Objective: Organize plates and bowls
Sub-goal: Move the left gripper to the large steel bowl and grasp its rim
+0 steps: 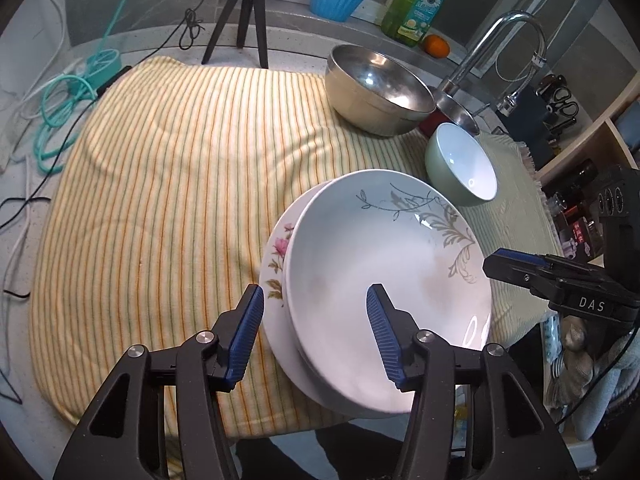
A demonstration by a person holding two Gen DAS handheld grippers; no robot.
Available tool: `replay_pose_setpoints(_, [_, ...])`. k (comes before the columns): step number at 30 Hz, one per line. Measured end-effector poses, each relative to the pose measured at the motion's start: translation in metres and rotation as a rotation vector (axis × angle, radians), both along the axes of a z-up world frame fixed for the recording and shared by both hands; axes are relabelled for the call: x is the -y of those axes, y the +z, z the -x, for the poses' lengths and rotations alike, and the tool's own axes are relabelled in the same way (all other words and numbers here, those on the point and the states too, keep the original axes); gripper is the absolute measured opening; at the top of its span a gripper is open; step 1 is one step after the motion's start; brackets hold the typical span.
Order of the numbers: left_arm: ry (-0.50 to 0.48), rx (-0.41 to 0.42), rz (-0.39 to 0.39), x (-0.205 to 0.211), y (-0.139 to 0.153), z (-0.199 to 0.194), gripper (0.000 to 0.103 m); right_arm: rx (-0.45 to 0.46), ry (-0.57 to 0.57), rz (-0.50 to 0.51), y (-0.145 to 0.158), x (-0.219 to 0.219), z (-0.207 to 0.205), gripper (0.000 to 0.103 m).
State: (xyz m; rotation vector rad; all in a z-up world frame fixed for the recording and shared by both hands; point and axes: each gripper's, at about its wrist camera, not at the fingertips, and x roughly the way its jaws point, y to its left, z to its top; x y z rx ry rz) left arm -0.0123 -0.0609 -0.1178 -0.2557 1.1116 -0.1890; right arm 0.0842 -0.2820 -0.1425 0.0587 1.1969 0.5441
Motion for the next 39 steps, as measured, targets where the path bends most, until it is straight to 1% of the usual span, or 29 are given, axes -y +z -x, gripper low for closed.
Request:
replay_pose_setpoints(2, [0.005,0.002,0.008,-0.002,0.001,-0.001,0.053,-0.001,-0.006,-0.007,0.001,0.001,-0.001,0.048])
replay_pose_setpoints(4, [0.011,0.004,0.018,-0.004,0.002,-0.001,0.053,0.000,-0.016,-0.020,0.002,0.004,-0.002,0.053])
replay_pose_setpoints(6, [0.022,0.005,0.023,-0.006,0.004,-0.002,0.053,0.007,-0.028,-0.045,0.006,0.007,-0.001,0.061])
replay_pose_setpoints(8, [0.033,0.006,0.033,-0.010,0.005,-0.003,0.053,0.020,-0.039,-0.068,0.012,0.011,-0.002,0.065])
replay_pose_setpoints(10, [0.047,0.005,0.039,-0.015,0.006,-0.005,0.060,0.036,-0.048,-0.085,0.018,0.014,-0.004,0.069])
replay_pose_setpoints(12, [0.060,0.004,0.049,-0.019,0.007,-0.007,0.061,0.051,-0.056,-0.096,0.024,0.016,-0.006,0.071])
replay_pose_setpoints(19, [0.099,0.020,0.057,-0.031,0.018,-0.024,0.061,0.088,-0.084,-0.110,0.043,0.025,-0.025,0.072])
replay_pose_setpoints(22, [0.091,0.047,0.050,-0.031,0.026,-0.035,0.061,0.117,-0.092,-0.116,0.054,0.028,-0.037,0.072])
replay_pose_setpoints(25, [0.083,0.071,0.061,-0.029,0.034,-0.046,0.061,0.148,-0.100,-0.125,0.065,0.030,-0.051,0.072])
replay_pose_setpoints(28, [0.076,0.084,0.078,-0.026,0.038,-0.059,0.061,0.156,-0.111,-0.149,0.072,0.032,-0.066,0.072])
replay_pose_setpoints(33, [0.071,0.092,0.101,-0.019,0.039,-0.084,0.061,0.144,-0.116,-0.171,0.073,0.032,-0.094,0.072])
replay_pose_setpoints(39, [0.066,0.090,0.140,-0.013,0.038,-0.117,0.061,0.078,-0.133,-0.213,0.060,0.032,-0.129,0.072])
